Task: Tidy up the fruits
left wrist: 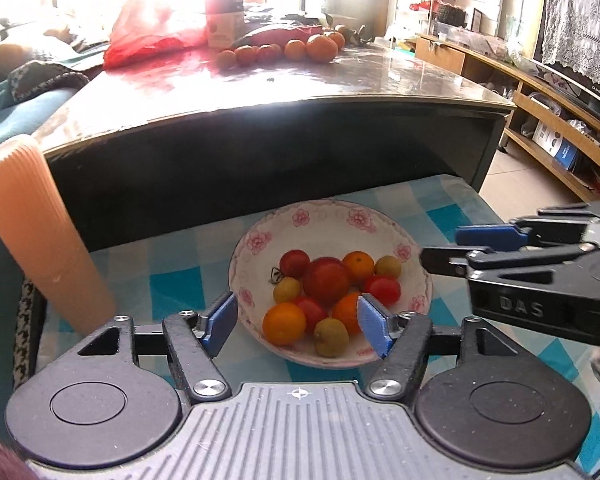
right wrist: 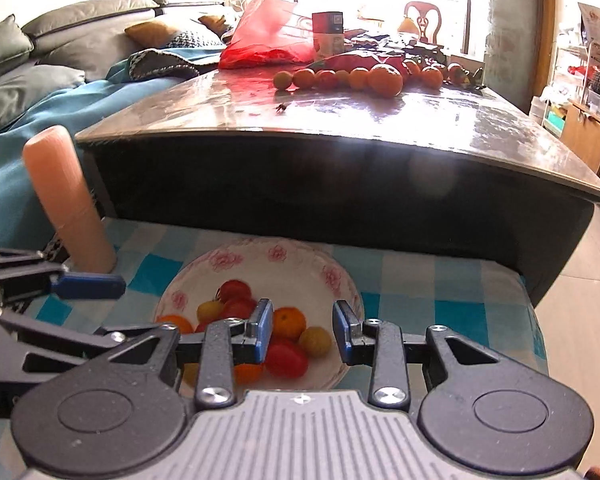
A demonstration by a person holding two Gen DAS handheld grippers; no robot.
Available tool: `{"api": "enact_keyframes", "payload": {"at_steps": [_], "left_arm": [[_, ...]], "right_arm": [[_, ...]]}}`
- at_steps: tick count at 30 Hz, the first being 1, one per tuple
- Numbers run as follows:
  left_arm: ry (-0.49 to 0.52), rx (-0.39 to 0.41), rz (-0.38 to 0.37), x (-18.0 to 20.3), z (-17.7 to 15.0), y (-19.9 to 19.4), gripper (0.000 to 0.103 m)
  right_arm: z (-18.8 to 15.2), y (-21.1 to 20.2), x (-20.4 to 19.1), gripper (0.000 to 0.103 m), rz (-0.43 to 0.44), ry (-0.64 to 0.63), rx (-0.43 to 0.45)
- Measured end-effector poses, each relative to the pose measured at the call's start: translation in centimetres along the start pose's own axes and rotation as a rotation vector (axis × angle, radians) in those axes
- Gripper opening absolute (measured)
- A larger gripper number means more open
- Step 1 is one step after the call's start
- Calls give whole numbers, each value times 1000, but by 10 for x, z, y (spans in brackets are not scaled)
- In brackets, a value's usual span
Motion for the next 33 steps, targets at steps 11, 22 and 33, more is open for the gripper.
{"api": "enact_keyframes", "payload": {"at_steps": [11, 22, 33], "left_arm": [[-4, 24, 2, 12, -7, -38, 87], [-24, 15, 27, 16, -30, -65, 101], [-35, 4, 42, 22, -52, -94, 103]], "right_arm": [[-21, -50, -4, 48, -30, 72, -13], [-33, -93, -18, 49, -18, 108, 8], [-57, -124, -30, 50, -27, 147, -15]]}}
Point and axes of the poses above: each gripper's, at about its wrist camera, not at the fingertips, and y roughly the way its jaws point, x to its right, z to its top, the point moved 7 cm from there along y, roughly the way its jaws point, and after that the axes turned 12 degrees about x, right-handed, at the moved point
